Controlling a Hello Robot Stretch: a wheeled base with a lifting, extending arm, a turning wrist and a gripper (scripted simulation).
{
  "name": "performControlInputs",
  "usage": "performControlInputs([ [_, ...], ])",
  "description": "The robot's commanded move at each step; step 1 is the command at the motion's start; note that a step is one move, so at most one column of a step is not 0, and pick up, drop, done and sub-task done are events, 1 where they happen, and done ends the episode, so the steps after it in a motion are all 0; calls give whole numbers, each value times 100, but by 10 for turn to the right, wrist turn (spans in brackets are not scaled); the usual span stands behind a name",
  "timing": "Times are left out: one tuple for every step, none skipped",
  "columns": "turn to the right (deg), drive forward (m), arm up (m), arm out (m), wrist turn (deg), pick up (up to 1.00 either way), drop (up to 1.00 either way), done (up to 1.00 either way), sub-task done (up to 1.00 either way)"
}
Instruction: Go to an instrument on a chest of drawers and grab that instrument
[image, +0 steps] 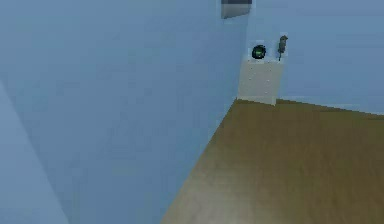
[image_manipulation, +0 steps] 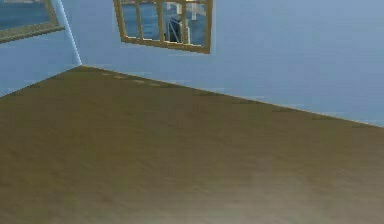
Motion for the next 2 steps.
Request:
performControlInputs([
  [0,5,0,0,0,0,0,0,0],
  [240,0,0,0,0,0,0,0,0],
])
